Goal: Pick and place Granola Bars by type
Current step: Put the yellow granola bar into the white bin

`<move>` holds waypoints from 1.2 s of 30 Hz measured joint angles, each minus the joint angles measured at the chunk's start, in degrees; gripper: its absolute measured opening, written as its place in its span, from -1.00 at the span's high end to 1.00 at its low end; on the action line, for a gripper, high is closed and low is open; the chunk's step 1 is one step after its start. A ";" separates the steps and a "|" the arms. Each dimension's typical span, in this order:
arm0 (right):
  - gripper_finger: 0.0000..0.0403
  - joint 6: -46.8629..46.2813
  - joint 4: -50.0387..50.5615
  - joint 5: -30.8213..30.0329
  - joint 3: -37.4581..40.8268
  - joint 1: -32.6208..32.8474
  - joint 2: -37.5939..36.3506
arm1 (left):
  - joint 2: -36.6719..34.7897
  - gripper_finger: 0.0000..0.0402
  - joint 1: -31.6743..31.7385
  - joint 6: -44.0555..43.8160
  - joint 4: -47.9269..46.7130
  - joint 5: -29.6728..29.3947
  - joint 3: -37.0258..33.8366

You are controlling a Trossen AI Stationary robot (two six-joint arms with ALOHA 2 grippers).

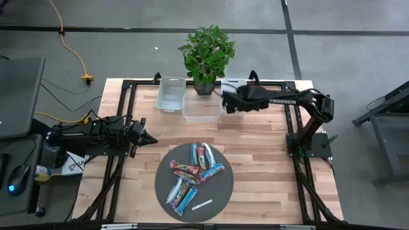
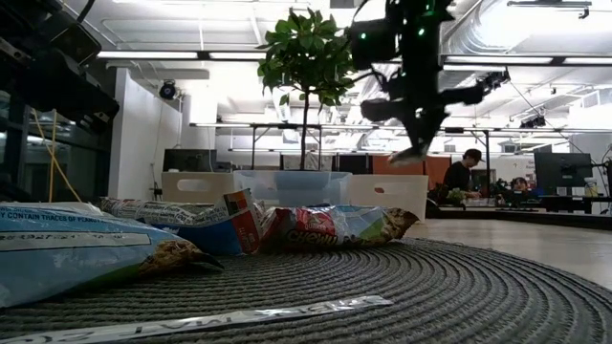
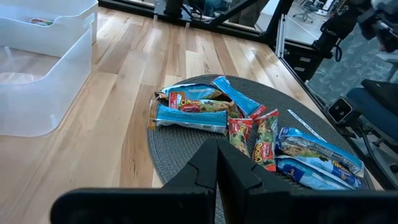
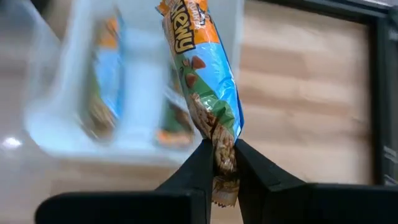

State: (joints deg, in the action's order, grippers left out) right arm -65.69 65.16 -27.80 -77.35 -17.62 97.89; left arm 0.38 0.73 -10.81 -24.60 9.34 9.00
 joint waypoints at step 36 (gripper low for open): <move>0.72 6.26 -13.96 9.74 0.42 -10.48 4.96 | 0.02 1.00 -0.02 0.00 0.00 0.15 0.00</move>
State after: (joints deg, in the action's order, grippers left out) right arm -59.42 51.20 -18.06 -76.93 -28.10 102.85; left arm 0.40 0.71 -10.81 -24.60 9.50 8.99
